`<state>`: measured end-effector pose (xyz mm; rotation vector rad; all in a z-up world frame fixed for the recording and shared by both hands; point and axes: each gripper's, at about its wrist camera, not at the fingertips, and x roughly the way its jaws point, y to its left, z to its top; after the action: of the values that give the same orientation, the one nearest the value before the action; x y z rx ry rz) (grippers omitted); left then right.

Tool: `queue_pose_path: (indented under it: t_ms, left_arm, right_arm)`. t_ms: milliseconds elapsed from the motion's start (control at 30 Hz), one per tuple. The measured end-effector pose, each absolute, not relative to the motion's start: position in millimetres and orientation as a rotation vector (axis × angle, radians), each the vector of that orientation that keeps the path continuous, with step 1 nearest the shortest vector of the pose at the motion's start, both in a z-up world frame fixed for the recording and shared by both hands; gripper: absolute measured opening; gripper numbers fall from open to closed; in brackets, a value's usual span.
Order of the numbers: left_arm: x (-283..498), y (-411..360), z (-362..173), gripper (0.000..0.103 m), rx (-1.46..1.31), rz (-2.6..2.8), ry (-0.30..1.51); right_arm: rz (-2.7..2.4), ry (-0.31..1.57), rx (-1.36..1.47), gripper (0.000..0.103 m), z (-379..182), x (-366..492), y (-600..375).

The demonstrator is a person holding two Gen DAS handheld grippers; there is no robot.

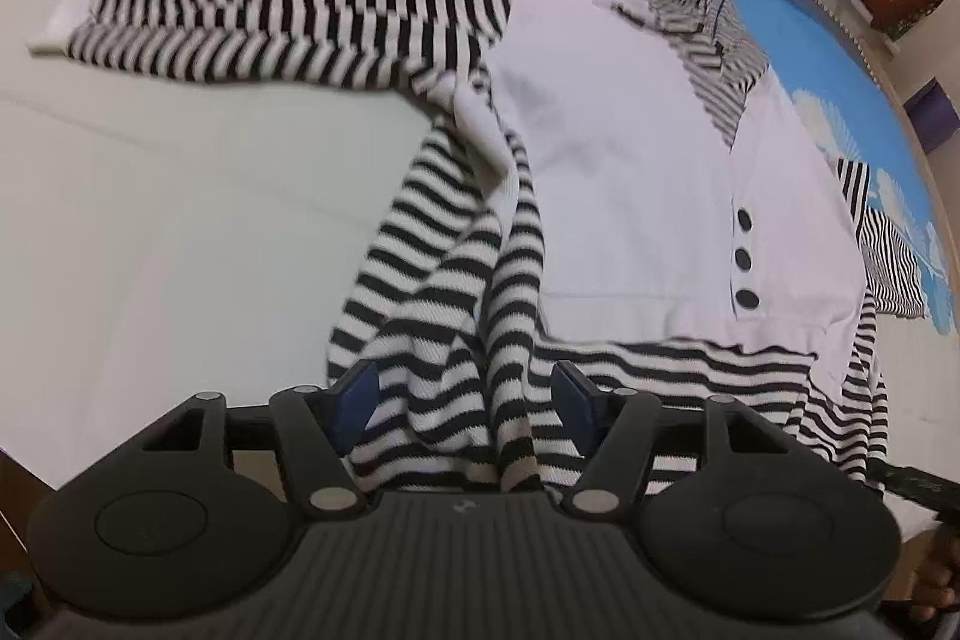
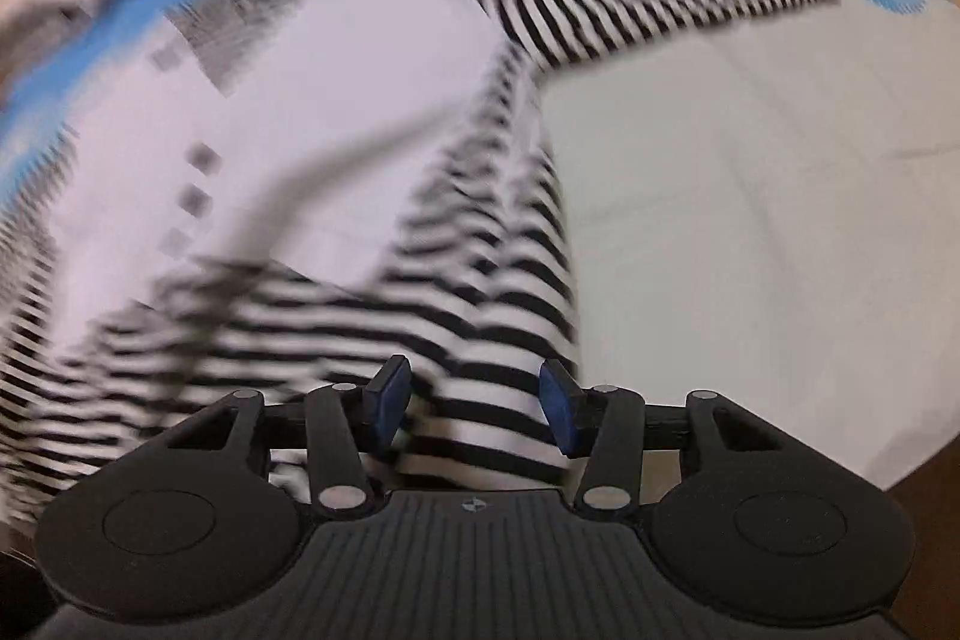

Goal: Fold small clothes

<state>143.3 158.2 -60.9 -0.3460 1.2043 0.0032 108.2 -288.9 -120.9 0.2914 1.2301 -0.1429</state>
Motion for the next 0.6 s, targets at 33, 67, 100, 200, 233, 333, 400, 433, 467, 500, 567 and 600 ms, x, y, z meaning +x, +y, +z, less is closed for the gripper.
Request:
queue_pose_path:
  t_ms: [33,67,100,200,233,333,400,433,467,500,567,600]
  left_arm:
    - [144.7,157.2,-65.7,0.071,-0.338,-0.003,1.231]
    - [146.2,153.9,-71.5,0.071,-0.315,-0.006,1.264]
    - [147.1,150.1,-77.3,0.071,-0.286,-0.009,1.293]
    - [147.6,141.1,-90.8,0.069,-0.192,-0.014,1.351]
    - [147.6,140.0,-92.5,0.063,-0.171,-0.013,1.358]
    - [142.8,137.5,-91.8,0.014,-0.175,-0.083,1.367]
    - [135.8,128.7,-85.2,0.008,-0.153,-0.159,1.345]
    - [131.4,123.2,-81.8,0.008,-0.121,-0.192,1.335]
    - [128.2,119.3,-81.9,0.008,-0.084,-0.209,1.335]
    - [126.4,117.8,-85.2,0.008,-0.037,-0.200,1.351]
    - [121.9,117.4,-90.9,0.008,0.025,-0.171,1.380]
    - [120.6,117.8,-91.4,0.010,0.038,-0.169,1.383]
  right_arm:
    - [-0.165,1.264,0.287,0.059,-126.1,109.9,-289.3]
    - [-0.171,1.269,0.295,0.060,-132.9,112.3,-292.7]
    - [-0.168,1.271,0.308,0.060,-138.2,113.9,-297.0]
    - [-0.131,1.260,0.320,0.045,-140.4,113.9,-297.5]
    - [-0.118,1.249,0.322,0.018,-138.8,112.7,-297.7]
    - [-0.153,1.159,0.374,0.002,-127.9,104.5,-313.4]
    - [-0.211,1.094,0.394,0.001,-116.2,95.8,-330.1]
    - [-0.220,1.082,0.431,0.001,-116.7,93.6,-338.9]
    - [-0.215,1.093,0.464,0.001,-119.0,90.5,-345.3]
    - [-0.194,1.122,0.474,0.001,-123.6,89.4,-347.4]
    - [-0.162,1.172,0.418,0.002,-129.4,89.0,-342.4]
    - [-0.151,1.180,0.393,0.003,-129.1,88.9,-339.0]
